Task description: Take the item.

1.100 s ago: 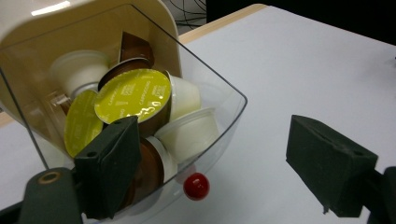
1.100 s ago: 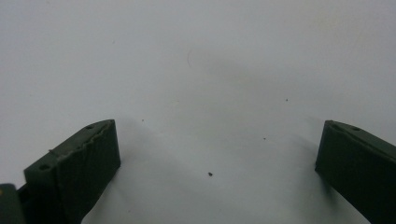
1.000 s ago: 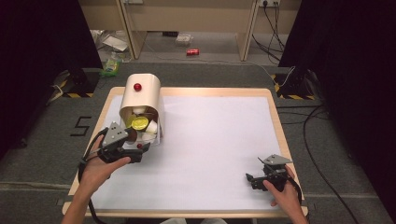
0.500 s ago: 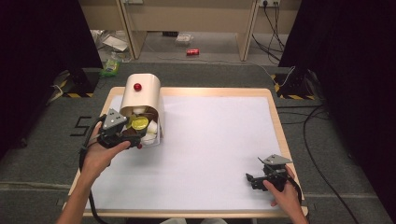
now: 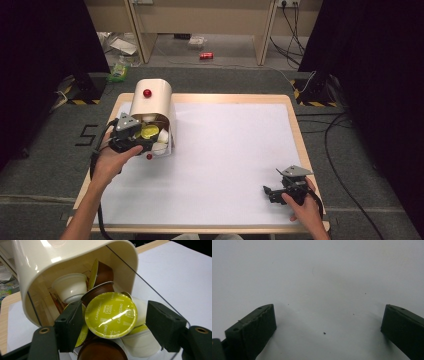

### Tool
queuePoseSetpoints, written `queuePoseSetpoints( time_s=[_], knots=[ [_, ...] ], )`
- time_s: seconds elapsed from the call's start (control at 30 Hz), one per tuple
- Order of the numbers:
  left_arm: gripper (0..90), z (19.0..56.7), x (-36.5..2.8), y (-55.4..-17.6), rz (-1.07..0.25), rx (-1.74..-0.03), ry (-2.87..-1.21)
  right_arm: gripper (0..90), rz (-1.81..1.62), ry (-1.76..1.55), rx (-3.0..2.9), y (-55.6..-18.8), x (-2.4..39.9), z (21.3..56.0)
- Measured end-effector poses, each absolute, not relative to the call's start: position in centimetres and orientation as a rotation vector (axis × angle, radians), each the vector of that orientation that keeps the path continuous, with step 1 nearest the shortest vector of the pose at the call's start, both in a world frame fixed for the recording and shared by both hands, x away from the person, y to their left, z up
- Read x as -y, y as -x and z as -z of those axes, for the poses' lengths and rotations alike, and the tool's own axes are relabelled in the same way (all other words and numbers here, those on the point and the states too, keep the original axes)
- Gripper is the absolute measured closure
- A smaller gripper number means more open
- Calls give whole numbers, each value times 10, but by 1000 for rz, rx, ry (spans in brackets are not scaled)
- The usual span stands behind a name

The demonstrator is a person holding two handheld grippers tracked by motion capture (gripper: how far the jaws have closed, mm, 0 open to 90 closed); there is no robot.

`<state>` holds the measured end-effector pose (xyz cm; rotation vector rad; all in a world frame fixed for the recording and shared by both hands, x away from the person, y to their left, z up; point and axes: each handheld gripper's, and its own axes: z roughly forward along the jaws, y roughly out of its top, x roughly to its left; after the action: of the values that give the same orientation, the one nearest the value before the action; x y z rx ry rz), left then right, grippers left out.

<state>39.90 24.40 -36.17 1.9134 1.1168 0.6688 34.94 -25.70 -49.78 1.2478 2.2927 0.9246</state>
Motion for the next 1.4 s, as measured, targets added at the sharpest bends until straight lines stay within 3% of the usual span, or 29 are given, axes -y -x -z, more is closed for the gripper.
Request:
queuePoseSetpoints(
  time_s=[0.2,0.67,0.83,1.4],
  knots=[
    [370,363,-243,-406,-655,-1123,-1930,2,-925,-1248,-2292,-349,257,498],
    [335,368,-239,-414,-638,-1131,-1949,2,-926,-1249,-2292,-349,257,498],
    [378,367,-237,-410,-641,-1111,-1965,2,-925,-1248,-2293,-349,257,498],
    [381,352,-241,-404,-625,-1083,-1943,2,-924,-1248,-2293,-349,257,498]
  ],
)
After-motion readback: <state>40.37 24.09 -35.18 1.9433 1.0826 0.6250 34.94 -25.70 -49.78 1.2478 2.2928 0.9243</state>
